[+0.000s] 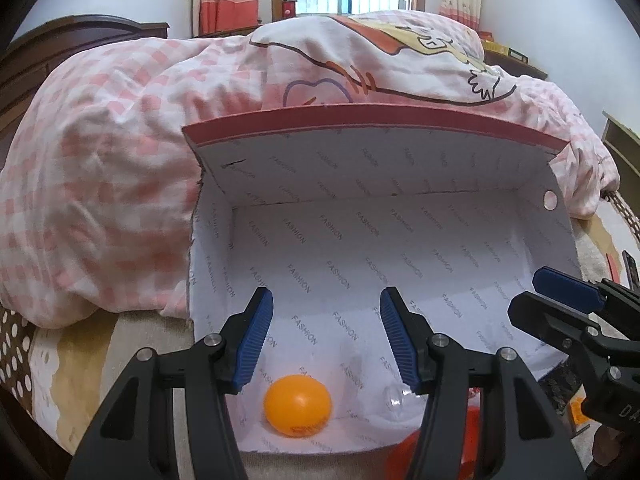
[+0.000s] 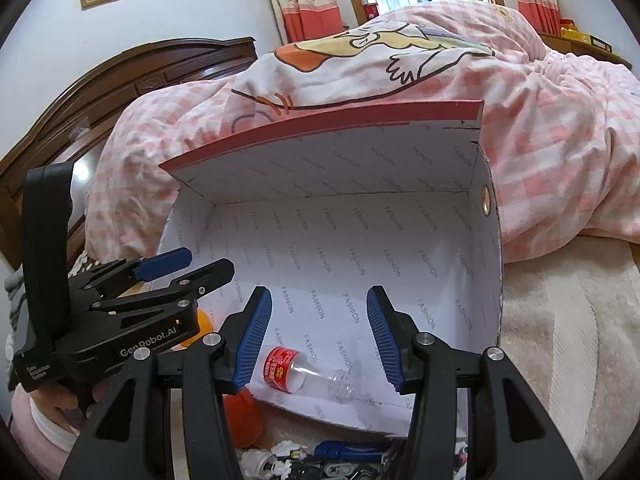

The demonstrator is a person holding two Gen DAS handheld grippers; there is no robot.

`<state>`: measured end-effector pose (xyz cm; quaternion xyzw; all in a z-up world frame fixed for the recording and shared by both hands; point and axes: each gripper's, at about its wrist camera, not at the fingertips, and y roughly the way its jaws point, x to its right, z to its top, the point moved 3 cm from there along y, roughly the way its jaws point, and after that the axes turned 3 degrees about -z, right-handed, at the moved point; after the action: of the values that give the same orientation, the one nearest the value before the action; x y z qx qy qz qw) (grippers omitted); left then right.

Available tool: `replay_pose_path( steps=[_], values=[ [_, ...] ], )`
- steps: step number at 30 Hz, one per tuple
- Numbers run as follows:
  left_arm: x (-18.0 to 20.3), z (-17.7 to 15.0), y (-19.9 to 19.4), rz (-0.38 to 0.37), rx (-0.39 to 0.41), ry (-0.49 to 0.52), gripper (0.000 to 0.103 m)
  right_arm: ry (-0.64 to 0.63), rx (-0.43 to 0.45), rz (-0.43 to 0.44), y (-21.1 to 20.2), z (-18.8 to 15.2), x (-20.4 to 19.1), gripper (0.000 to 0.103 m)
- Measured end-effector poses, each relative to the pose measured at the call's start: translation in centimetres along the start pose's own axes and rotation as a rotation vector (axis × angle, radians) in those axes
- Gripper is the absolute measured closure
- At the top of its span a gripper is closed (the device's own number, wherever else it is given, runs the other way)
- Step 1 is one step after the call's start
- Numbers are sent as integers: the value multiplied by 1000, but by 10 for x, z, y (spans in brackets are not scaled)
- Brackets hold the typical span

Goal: Organize objects
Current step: 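Withdraw both tools from the shoebox back toward the item pile, then lower the left tool onto the red funnel and close on it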

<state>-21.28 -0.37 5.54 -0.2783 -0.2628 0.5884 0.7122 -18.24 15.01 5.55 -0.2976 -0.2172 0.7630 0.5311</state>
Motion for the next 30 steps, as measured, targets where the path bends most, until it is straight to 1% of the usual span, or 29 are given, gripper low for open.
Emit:
replay_pose_path(
  steps=[15,30],
  values=[
    [11,-23,-38,-42,21,10,47,19,19,15,-29,-17,-5,52],
    [20,-52,-64,-80,17,-4,47,25,11,28,-58,-49,-11,52]
  ],
)
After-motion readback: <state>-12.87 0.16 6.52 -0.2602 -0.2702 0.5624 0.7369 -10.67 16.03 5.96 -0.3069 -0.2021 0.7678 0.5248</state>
